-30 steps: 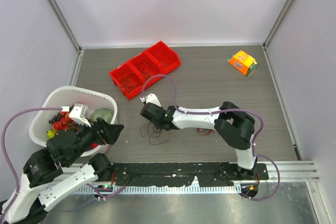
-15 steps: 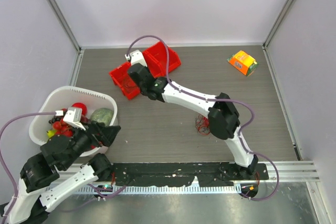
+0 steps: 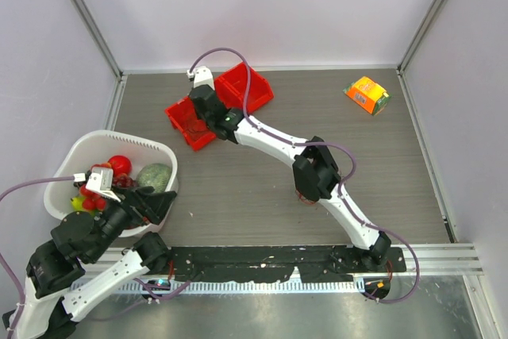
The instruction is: Untangle the cables
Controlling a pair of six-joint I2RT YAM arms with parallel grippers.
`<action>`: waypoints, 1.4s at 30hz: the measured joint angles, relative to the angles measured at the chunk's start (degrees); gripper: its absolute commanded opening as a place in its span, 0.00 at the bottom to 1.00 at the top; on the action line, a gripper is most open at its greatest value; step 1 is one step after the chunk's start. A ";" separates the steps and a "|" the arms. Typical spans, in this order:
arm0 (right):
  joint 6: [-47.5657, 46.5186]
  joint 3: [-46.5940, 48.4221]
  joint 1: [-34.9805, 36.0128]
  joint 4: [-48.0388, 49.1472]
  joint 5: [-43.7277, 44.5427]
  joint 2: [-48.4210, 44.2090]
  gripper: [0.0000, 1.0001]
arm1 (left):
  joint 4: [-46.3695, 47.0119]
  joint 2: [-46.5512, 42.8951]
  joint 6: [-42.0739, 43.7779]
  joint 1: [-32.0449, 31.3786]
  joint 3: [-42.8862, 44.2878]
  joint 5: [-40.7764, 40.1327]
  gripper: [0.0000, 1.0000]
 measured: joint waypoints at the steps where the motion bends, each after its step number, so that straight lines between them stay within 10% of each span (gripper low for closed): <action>1: 0.70 0.24 -0.11 0.76 -0.63 0.33 0.01 | 0.02 0.00 0.00 0.00 -0.02 0.00 0.92; 21: 17.59 4.09 -6.05 9.25 -9.60 8.48 0.01 | 0.20 0.74 0.00 0.00 -0.04 0.02 0.92; 42: -7.52 9.62 1.38 17.59 -1.49 16.96 0.01 | 0.20 2.49 0.00 0.00 -0.04 0.02 0.92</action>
